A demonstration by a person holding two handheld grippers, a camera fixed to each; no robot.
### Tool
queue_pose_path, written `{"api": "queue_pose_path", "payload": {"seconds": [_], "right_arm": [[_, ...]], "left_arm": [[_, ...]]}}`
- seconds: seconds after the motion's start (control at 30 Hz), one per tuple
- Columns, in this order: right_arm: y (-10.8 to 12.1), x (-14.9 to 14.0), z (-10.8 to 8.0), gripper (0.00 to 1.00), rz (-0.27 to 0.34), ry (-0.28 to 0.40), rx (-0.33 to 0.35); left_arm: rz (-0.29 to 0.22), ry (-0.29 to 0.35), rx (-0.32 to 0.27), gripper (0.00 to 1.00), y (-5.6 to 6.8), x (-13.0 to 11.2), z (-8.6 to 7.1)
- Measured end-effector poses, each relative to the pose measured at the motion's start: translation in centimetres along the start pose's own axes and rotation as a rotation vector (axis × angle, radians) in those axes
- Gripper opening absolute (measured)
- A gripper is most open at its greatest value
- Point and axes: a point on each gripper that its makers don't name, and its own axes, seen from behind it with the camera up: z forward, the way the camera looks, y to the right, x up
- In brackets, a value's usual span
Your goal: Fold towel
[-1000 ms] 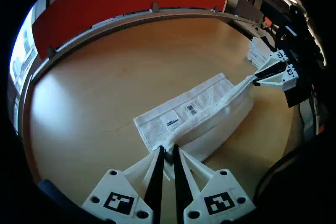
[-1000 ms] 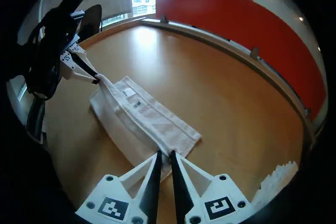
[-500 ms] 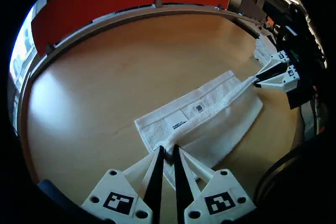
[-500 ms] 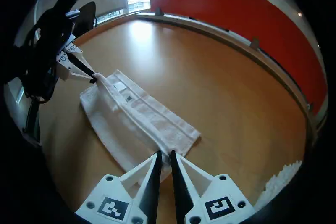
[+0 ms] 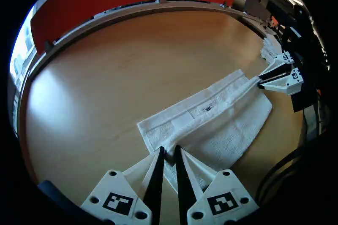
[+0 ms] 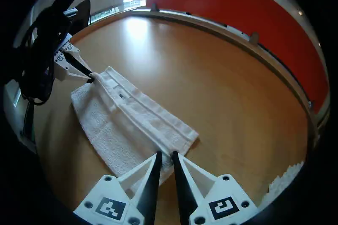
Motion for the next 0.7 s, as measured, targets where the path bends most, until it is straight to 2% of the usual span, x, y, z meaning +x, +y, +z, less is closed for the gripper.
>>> {"api": "queue_pose_path", "payload": {"seconds": [0.1,0.23,0.57,0.63,0.7], "right_arm": [[0.2,0.1,0.2,0.23,0.009,0.003,-0.005],[0.4,0.2,0.5,0.24,0.018,0.006,-0.012],[1.2,0.7,0.9,0.33,0.032,0.02,-0.04],[1.4,0.7,0.9,0.36,0.031,0.021,-0.047],[1.6,0.7,0.9,0.39,0.03,0.021,-0.056]], "left_arm": [[0.006,0.001,0.001,0.18,-0.2,0.1,0.2],[0.02,0.009,0.013,0.27,-0.5,0.4,0.3],[0.011,0.016,0.032,0.52,-1.5,0.9,0.2],[0.007,0.018,0.039,0.64,-1.7,0.9,0.2],[0.004,0.019,0.045,0.65,-1.9,1.0,0.2]]}}
